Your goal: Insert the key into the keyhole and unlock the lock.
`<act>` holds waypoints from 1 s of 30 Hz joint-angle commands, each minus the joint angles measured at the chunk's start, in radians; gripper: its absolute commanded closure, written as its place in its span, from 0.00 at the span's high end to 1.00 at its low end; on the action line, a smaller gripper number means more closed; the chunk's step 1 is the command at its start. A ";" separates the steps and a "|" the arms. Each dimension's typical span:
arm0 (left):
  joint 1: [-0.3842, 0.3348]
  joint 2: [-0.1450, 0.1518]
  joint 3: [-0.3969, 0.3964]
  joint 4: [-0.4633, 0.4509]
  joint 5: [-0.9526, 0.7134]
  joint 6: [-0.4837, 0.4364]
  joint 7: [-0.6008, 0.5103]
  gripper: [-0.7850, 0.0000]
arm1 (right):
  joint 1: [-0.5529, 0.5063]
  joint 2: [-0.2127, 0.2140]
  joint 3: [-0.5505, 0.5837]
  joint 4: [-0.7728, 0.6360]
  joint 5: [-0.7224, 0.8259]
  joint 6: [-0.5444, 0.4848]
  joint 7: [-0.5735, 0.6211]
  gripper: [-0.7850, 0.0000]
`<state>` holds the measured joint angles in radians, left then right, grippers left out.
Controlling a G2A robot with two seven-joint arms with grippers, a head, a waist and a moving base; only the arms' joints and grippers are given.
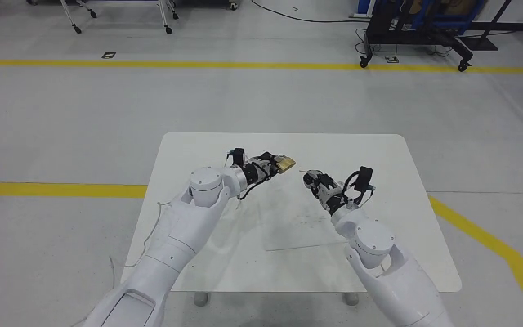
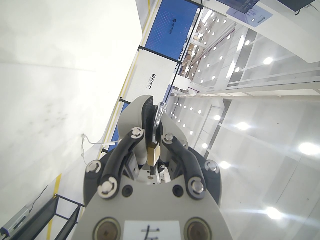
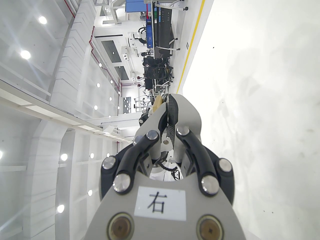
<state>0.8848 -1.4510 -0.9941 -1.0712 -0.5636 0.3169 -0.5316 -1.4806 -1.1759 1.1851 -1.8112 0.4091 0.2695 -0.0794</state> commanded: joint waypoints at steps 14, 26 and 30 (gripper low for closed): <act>0.039 -0.027 0.025 -0.019 -0.037 -0.135 0.179 0.00 | -0.082 -0.011 0.009 -0.043 0.021 -0.094 -0.126 0.00; 0.007 -0.084 0.116 0.113 -0.048 -0.285 0.252 0.00 | -0.165 -0.040 -0.070 -0.095 -0.101 -0.218 -0.351 0.00; 0.001 -0.090 0.116 0.137 -0.047 -0.303 0.231 0.00 | -0.174 -0.055 -0.132 -0.083 -0.194 -0.255 -0.436 0.00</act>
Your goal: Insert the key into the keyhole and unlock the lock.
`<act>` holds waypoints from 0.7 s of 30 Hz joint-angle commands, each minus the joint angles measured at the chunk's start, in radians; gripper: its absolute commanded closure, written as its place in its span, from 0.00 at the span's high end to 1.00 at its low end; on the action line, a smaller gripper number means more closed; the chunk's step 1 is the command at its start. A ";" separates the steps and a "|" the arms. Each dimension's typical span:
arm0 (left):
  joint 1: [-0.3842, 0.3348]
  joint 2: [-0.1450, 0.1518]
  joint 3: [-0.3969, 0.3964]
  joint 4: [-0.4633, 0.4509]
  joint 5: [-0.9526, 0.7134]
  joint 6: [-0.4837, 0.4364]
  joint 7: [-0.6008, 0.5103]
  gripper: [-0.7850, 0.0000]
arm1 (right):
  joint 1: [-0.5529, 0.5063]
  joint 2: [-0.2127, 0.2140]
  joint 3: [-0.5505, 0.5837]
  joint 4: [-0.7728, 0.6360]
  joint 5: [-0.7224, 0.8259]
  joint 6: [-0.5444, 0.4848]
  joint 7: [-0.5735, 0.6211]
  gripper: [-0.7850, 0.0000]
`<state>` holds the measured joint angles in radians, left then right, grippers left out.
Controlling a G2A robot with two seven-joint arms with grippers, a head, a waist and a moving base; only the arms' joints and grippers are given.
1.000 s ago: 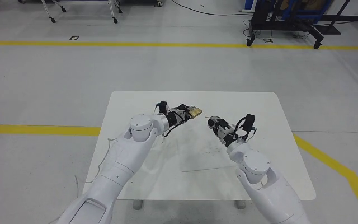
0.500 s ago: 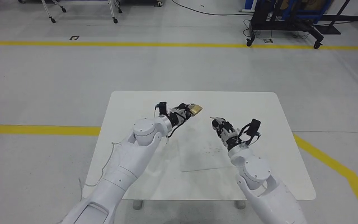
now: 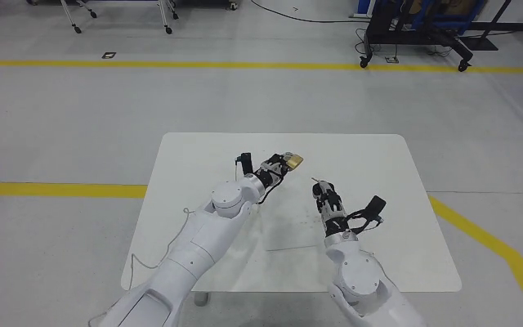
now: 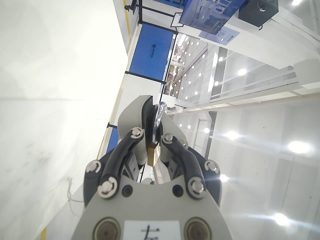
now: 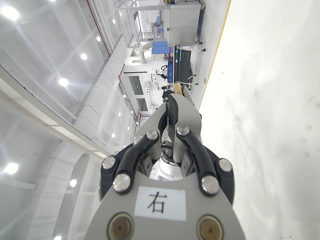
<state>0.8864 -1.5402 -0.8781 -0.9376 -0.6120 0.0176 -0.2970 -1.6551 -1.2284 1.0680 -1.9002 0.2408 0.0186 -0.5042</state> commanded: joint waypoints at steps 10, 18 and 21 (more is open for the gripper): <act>0.006 -0.010 0.015 0.003 0.086 -0.045 0.012 0.00 | 0.048 -0.039 -0.091 0.073 -0.092 -0.004 -0.110 0.00; 0.014 -0.017 0.021 -0.008 0.138 -0.046 0.031 0.00 | 0.092 -0.069 -0.120 0.125 -0.094 0.002 -0.166 0.00; 0.015 -0.020 0.021 -0.009 0.149 -0.044 0.032 0.00 | 0.108 -0.080 -0.129 0.143 -0.102 0.012 -0.185 0.00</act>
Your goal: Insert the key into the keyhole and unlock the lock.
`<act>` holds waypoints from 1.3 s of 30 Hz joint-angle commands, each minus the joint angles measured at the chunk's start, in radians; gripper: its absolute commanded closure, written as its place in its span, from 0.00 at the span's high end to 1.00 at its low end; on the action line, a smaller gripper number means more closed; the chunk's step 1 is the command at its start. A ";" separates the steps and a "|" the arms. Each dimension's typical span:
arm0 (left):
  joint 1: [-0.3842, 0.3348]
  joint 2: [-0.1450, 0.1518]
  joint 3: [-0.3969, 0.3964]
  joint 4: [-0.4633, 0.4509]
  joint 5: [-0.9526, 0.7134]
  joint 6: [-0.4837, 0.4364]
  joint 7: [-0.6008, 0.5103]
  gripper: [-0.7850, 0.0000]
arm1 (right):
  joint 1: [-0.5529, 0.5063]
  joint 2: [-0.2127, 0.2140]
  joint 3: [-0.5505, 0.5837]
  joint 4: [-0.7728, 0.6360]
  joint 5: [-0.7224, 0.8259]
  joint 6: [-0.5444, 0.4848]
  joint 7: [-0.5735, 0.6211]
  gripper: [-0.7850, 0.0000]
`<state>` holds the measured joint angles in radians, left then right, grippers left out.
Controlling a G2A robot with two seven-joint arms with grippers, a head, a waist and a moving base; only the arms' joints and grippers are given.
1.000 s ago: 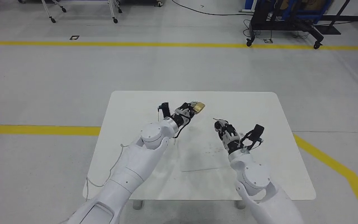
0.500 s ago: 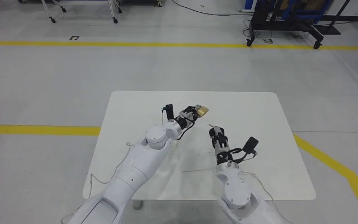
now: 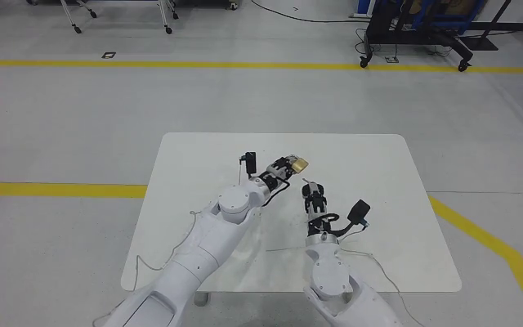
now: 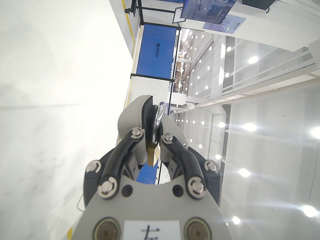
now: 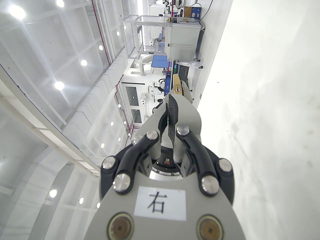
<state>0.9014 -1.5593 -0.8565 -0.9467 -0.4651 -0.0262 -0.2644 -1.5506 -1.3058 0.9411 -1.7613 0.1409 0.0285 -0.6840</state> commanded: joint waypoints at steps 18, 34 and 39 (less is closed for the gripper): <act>0.015 -0.007 -0.023 -0.012 0.045 0.001 -0.024 0.00 | 0.059 -0.055 -0.004 0.073 0.004 0.035 -0.054 0.00; 0.021 -0.017 -0.031 -0.016 0.076 0.008 -0.030 0.00 | 0.052 -0.087 0.018 0.084 -0.019 0.037 -0.070 0.00; 0.021 -0.020 -0.039 -0.015 0.074 0.014 -0.033 0.00 | 0.038 -0.093 0.028 0.078 -0.036 0.032 -0.065 0.00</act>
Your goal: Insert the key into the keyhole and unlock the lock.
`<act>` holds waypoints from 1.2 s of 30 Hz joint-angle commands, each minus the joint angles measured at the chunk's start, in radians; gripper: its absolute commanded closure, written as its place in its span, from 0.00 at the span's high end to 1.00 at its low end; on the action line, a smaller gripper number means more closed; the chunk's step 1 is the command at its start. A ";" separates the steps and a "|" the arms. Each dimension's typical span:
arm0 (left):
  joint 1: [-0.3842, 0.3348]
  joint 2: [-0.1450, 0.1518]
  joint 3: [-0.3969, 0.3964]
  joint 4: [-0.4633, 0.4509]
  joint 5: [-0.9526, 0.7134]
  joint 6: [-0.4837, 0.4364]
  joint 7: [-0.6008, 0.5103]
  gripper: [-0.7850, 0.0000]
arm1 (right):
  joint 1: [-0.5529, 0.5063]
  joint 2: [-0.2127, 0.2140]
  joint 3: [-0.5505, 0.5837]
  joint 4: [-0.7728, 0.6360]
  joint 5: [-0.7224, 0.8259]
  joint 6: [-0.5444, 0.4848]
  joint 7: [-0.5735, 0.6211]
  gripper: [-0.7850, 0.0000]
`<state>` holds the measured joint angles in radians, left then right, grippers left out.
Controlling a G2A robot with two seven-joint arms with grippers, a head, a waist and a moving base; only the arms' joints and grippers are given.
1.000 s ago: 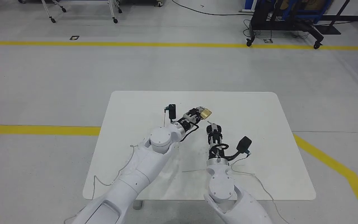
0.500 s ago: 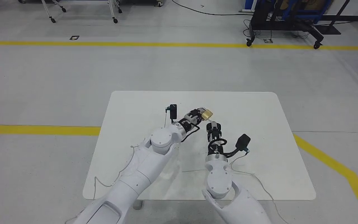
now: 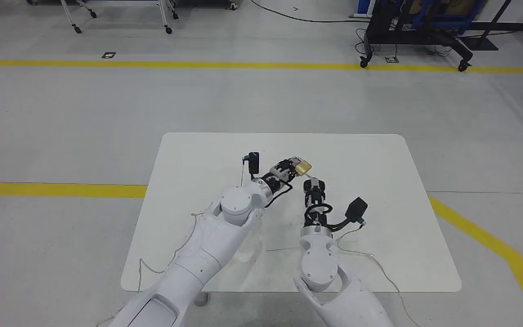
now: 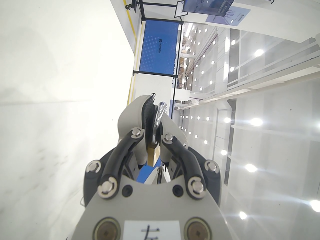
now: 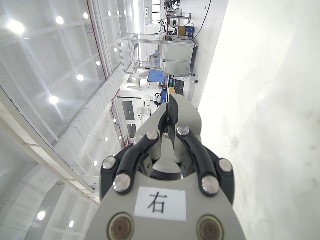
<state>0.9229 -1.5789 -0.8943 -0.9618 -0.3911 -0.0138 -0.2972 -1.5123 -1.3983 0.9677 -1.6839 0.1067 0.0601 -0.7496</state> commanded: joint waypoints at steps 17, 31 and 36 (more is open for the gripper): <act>0.009 -0.005 -0.020 -0.001 0.021 -0.006 -0.020 0.00 | 0.014 -0.036 0.009 0.035 -0.026 0.021 -0.013 0.00; 0.019 -0.010 -0.025 -0.008 0.054 -0.017 -0.017 0.00 | 0.024 -0.064 0.016 0.063 -0.047 0.029 -0.033 0.00; 0.021 -0.011 -0.029 -0.008 0.058 -0.017 -0.023 0.00 | 0.021 -0.071 0.021 0.066 -0.055 0.030 -0.030 0.00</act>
<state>0.9435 -1.5899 -0.9225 -0.9698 -0.3345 -0.0314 -0.3190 -1.4911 -1.4684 0.9877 -1.6180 0.0536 0.0880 -0.7812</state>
